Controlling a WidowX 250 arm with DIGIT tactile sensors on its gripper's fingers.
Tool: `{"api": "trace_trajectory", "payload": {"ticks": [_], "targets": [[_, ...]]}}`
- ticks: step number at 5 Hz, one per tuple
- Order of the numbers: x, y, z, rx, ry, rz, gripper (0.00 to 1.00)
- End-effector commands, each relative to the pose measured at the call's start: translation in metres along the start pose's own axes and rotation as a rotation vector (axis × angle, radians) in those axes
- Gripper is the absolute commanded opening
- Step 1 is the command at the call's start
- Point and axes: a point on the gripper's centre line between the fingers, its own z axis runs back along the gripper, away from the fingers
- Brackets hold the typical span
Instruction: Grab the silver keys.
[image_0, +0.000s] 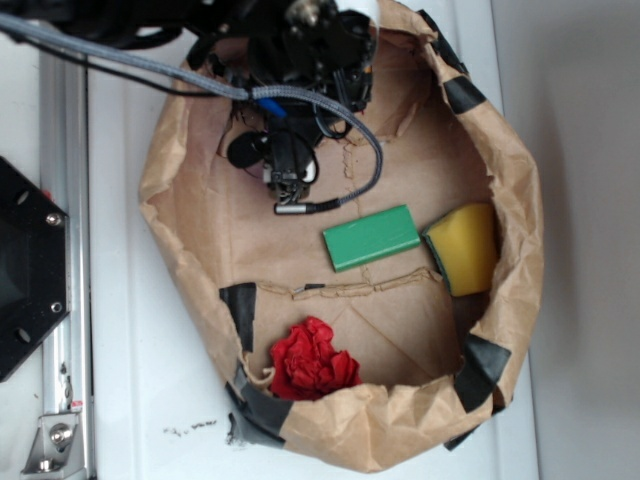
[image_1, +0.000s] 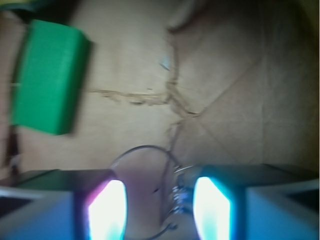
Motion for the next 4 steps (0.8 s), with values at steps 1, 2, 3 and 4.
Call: {"api": "trace_trajectory", "payload": {"ticks": [1,2,3,4], "targets": [[-0.006,0.011,0.040,-0.029,-0.088,-0.017,1.00],[-0.011,0.006,0.034,-0.033,-0.083,-0.033,1.00],[-0.012,-0.004,0.021,-0.021,-0.079,-0.045,1.00],[-0.011,-0.015,0.010,-0.022,-0.064,-0.055,1.00]]}}
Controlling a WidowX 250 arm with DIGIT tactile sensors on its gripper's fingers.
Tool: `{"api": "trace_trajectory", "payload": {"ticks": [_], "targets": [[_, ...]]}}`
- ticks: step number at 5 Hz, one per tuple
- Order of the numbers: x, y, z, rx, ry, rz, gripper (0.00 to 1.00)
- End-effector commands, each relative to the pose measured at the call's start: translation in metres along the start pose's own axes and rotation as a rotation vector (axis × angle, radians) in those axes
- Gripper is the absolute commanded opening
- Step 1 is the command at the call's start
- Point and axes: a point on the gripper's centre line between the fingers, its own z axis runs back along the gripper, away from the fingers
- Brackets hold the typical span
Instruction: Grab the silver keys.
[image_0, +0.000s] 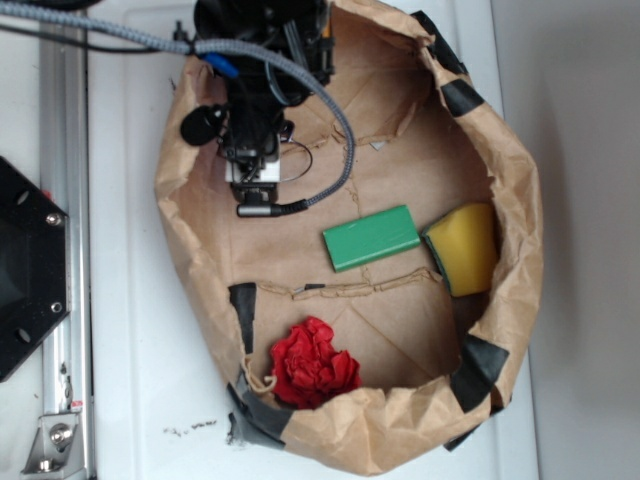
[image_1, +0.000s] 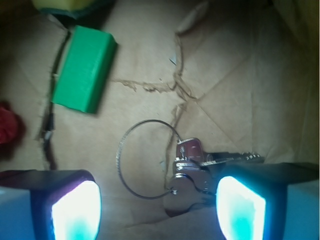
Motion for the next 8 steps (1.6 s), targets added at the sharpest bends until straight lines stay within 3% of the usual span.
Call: {"api": "trace_trajectory", "payload": {"ticks": [1,3,7,8], "targets": [[0.010,-0.017,-0.011,0.026,-0.028,-0.018,1.00],[0.025,-0.025,-0.034,0.062,-0.011,-0.004,1.00],[0.026,-0.022,-0.049,0.119,0.010,0.005,1.00],[0.027,-0.021,-0.049,0.110,0.005,0.020,0.00]]}}
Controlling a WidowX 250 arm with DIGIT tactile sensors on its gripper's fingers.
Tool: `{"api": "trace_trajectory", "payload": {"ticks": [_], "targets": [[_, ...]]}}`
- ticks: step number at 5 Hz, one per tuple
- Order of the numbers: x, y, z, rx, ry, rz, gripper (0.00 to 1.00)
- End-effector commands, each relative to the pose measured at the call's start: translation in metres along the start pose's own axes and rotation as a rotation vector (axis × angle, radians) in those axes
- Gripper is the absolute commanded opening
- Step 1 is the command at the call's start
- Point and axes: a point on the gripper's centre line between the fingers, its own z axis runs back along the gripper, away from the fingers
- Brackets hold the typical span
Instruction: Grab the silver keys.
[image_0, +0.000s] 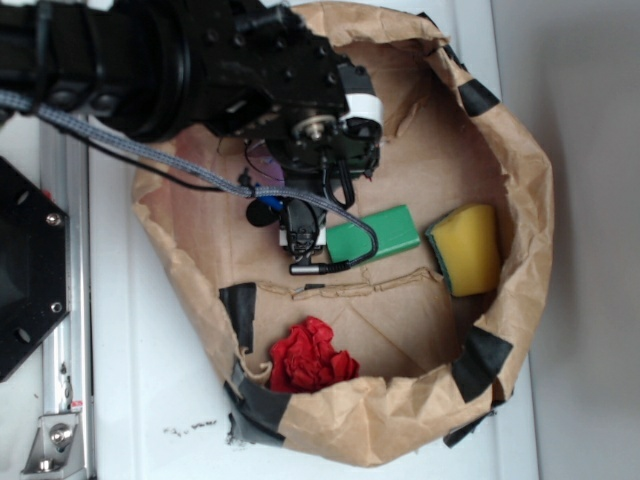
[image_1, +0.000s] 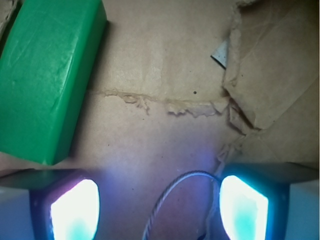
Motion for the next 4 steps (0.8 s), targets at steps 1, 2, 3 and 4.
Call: {"api": "trace_trajectory", "payload": {"ticks": [1,2,3,4], "targets": [[0.0051,0.0003,0.0092,-0.001,-0.044,0.001,0.00],[0.0055,0.0022,0.0105,0.000,-0.050,0.002,0.00],[0.0063,0.0035,0.0111,0.003,-0.054,0.008,0.00],[0.0082,0.0057,0.0128,0.006,-0.062,0.018,0.00]]}}
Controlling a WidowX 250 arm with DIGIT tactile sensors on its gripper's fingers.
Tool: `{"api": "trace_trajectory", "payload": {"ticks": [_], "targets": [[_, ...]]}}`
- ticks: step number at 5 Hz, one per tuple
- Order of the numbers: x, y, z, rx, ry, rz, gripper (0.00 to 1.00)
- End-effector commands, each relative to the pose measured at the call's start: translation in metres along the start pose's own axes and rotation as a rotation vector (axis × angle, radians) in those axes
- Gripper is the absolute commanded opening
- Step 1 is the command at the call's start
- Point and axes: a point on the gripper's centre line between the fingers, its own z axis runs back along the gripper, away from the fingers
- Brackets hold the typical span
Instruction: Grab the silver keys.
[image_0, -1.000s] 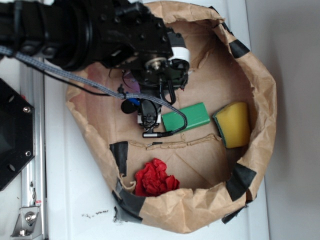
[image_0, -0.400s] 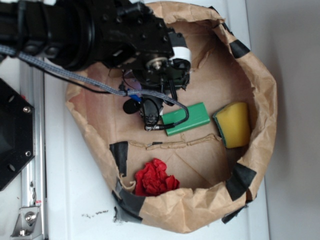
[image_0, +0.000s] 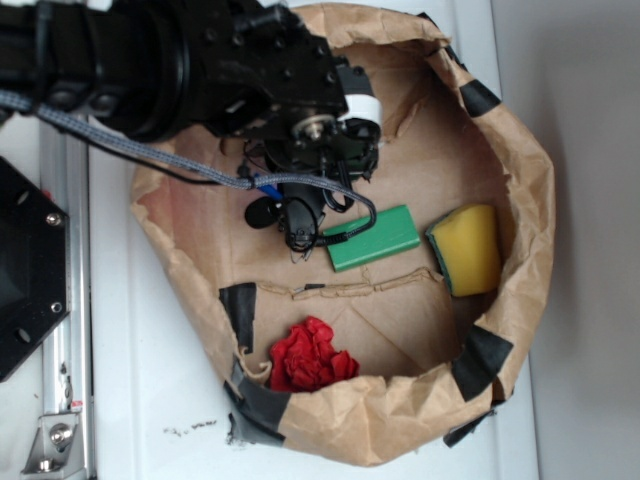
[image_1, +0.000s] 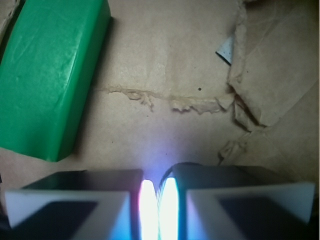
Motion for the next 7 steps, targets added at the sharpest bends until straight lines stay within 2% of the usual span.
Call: {"api": "trace_trajectory", "payload": {"ticks": [1,2,3,4,5,6,7], "targets": [[0.011,0.010,0.016,0.021,-0.069,0.034,0.00],[0.016,0.016,0.026,0.040,-0.094,0.064,0.00],[0.015,0.024,0.066,-0.013,-0.129,0.125,0.00],[0.012,0.020,0.112,-0.191,-0.166,0.117,0.00],[0.014,0.012,0.139,-0.243,-0.194,0.075,0.00],[0.016,0.002,0.112,-0.142,-0.152,0.046,0.00],[0.011,-0.007,0.106,-0.122,-0.133,0.010,0.00]]}}
